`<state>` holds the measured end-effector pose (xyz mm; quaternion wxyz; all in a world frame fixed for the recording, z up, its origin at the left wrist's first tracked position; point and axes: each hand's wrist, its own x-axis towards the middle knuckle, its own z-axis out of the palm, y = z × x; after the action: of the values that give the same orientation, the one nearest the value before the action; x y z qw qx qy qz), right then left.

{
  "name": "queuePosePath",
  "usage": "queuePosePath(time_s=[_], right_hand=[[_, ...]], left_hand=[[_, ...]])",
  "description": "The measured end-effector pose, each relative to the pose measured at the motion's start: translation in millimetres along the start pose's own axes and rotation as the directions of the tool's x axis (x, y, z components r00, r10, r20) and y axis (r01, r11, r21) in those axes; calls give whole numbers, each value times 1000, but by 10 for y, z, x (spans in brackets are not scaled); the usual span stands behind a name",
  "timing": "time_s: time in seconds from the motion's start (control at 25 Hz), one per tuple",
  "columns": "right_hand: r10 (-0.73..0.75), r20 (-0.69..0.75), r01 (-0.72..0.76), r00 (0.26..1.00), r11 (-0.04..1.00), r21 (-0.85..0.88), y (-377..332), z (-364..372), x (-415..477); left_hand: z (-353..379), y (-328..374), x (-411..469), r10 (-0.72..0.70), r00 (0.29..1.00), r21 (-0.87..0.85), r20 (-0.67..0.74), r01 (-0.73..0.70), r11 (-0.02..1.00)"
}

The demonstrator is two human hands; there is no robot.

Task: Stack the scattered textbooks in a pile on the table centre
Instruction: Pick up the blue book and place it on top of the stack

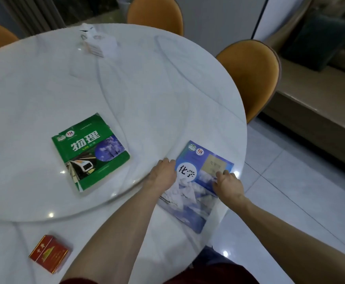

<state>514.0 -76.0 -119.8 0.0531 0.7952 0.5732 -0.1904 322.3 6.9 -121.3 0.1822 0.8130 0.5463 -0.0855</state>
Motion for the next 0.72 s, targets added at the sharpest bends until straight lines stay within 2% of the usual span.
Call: queuePosePath(time_s=[0.16,0.28,0.44,0.56,0.72], right_hand=[[162,7,-159,987,959,233,70,180,-238],[270,61,-272,961,881,386,15,243,-295],[449,197,-462,871,615,640,-105,251,-266],[526,279,-531,803,420,736,-128,296,-233],[551,330,-561,766,324,762,-141,311,-218]], left_hand=[[156,7,-35,-55,999,-13,-1,55,998],[231,22,-5,-104,994,-64,-25,102,993],[242,3,75,-256,966,-285,22,252,925],[262,-59,103,-296,953,-475,61,289,831],[244,-36,0,-272,961,-704,49,226,673]])
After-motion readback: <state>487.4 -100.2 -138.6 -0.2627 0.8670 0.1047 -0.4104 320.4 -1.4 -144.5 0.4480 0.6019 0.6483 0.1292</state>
